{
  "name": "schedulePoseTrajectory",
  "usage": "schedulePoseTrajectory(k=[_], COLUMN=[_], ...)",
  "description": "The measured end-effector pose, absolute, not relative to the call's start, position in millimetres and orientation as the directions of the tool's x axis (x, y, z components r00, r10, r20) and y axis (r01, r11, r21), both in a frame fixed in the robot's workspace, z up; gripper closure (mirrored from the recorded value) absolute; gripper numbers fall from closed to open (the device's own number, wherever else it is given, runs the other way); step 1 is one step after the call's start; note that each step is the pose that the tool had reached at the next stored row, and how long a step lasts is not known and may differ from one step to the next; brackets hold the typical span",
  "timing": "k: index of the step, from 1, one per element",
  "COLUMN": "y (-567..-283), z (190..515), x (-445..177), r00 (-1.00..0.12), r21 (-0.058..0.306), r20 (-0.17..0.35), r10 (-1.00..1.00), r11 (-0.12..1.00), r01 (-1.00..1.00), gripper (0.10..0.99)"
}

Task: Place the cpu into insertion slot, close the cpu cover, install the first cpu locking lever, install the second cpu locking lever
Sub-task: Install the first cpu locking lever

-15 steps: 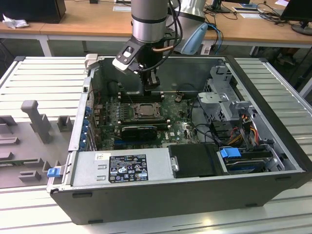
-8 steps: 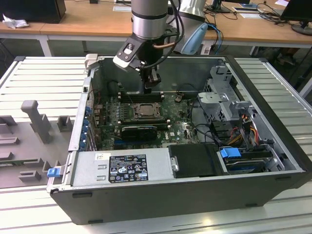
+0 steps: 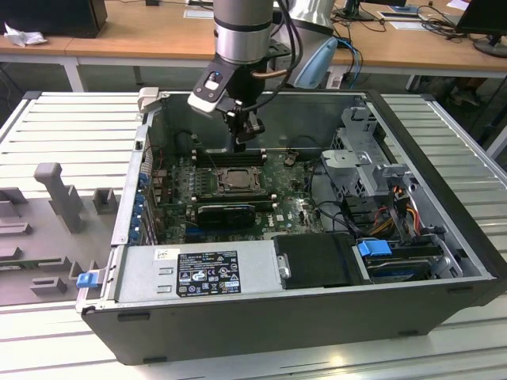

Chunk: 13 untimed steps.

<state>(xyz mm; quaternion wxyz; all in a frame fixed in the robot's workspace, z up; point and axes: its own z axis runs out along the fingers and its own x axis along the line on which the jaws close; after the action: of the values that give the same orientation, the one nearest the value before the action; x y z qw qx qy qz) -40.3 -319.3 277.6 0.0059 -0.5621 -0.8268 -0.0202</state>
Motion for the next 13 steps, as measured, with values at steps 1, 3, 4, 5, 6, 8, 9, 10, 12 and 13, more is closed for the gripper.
schedulePoseTrajectory(k=[1,3,4,5,6,8,9,10,12,13], y=[-319.3,-319.3,-319.3,-319.3,-319.3,-319.3,-319.3,-319.3,-319.3,-319.3], z=[277.6,277.7,277.7,277.7,277.7,277.7,277.7,277.7,277.7,277.7], x=[-40.3,-40.3,-40.3,-40.3,-40.3,-40.3,-40.3,-40.3,-40.3,-40.3], r00=[-0.377,-0.392,-0.396,-0.402,-0.409,-0.423,-0.429,-0.434,-0.441,-0.444], r21=[0.027,0.027,0.027,0.027,0.027,0.027,0.027,0.027,0.027,0.027], r20=[0.033,0.033,0.032,0.033,0.032,0.032,0.032,0.033,0.033,0.032], r10=[0.926,0.919,0.918,0.915,0.912,0.906,0.903,0.900,0.897,0.895], r11=[0.376,0.391,0.395,0.402,0.408,0.422,0.429,0.434,0.440,0.443], r01=[0.926,0.920,0.918,0.915,0.912,0.906,0.903,0.901,0.897,0.896], gripper=[0.980,0.980,0.980,0.980,0.980,0.980,0.980,0.980,0.980,0.980])
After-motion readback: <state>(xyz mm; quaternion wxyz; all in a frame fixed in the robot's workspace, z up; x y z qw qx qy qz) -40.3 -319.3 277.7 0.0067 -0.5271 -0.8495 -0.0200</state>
